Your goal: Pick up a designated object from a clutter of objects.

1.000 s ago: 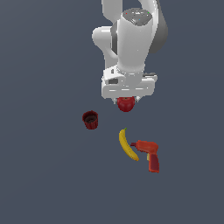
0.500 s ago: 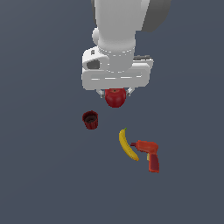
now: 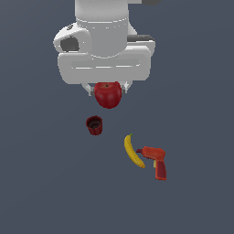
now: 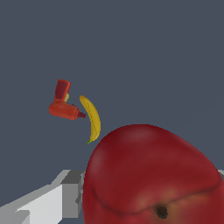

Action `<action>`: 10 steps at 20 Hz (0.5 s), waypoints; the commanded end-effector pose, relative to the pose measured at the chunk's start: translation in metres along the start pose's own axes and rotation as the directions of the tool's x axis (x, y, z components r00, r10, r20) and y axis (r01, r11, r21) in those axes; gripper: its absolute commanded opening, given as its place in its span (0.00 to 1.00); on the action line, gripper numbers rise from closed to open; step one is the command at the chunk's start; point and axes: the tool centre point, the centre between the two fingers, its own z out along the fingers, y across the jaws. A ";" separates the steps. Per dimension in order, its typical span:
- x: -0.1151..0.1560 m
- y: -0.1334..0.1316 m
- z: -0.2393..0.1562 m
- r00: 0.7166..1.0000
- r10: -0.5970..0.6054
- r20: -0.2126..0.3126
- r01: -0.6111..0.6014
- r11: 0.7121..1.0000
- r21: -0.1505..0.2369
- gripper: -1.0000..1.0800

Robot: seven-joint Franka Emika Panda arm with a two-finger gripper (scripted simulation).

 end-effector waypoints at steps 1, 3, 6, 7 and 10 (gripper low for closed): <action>0.007 0.008 -0.014 1.000 0.000 -0.002 0.000 1.000 -0.001 0.00; 0.012 0.013 -0.022 1.000 0.000 -0.002 0.000 1.000 -0.001 0.00; 0.018 0.019 -0.032 1.000 0.000 -0.002 0.000 1.000 -0.001 0.00; 0.019 0.021 -0.035 1.000 0.000 -0.002 0.000 1.000 -0.001 0.00; 0.023 0.025 -0.041 1.000 0.000 -0.002 0.000 1.000 -0.001 0.00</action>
